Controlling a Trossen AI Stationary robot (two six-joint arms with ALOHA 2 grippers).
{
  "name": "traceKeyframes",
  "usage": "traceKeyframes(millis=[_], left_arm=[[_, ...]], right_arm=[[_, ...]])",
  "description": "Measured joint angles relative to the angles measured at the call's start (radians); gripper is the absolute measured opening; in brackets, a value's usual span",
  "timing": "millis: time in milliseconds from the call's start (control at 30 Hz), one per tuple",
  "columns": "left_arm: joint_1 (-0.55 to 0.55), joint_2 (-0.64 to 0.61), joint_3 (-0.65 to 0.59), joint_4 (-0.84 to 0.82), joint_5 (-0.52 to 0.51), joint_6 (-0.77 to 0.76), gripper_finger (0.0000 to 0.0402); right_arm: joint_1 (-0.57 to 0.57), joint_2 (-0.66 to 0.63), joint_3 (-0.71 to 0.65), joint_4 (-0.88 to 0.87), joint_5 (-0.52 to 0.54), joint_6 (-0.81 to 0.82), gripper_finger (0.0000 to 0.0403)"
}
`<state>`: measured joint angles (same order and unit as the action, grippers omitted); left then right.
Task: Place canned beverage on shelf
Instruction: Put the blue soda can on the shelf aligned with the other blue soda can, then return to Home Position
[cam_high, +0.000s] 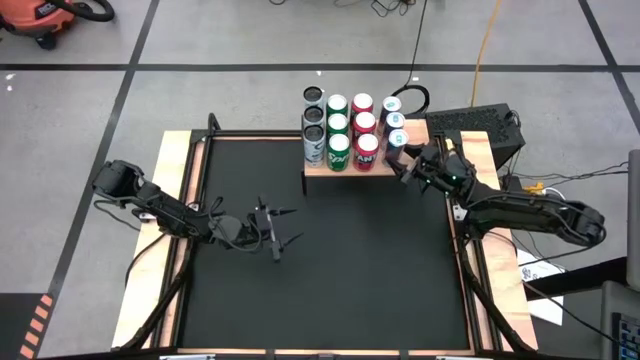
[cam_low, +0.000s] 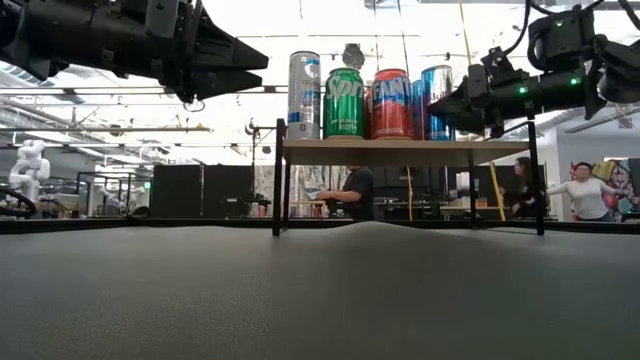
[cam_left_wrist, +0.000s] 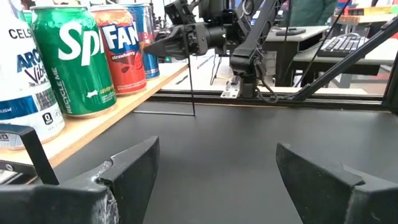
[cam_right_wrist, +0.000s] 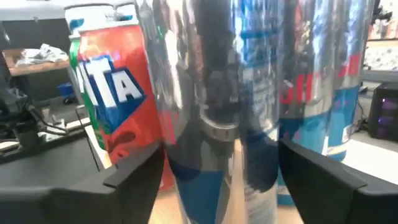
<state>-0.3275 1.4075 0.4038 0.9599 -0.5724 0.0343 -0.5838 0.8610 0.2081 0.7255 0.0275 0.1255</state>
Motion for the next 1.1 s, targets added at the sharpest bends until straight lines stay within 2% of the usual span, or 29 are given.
traceKeyframes(millis=[133,333,600,800,967,1100], left_arm=[[0.000,0.000,0.000,0.004,0.000,0.007,0.0322],[-0.005,-0.059,0.000,-0.018,-0.001,0.036,0.0322],[-0.023,-0.259,0.000,-0.220,-0.002,0.051,0.0322],[-0.047,-0.386,0.000,-0.299,-0.085,0.128,0.0322],[-0.041,-0.435,0.001,-0.345,-0.124,0.132,0.0322],[-0.039,-0.434,0.001,-0.387,-0.133,0.098,0.0322]], right_arm=[[-0.009,-0.002,0.000,0.001,-0.032,0.019,0.0318],[-0.009,-0.076,0.000,-0.030,-0.034,0.052,0.0324],[0.014,-0.287,0.000,-0.305,-0.122,0.134,0.0324],[0.093,-0.418,0.006,-0.436,-0.062,0.098,0.0314],[0.108,-0.460,0.036,-0.492,0.025,0.040,0.0313],[0.113,-0.459,0.043,-0.531,-0.009,0.049,0.0313]])
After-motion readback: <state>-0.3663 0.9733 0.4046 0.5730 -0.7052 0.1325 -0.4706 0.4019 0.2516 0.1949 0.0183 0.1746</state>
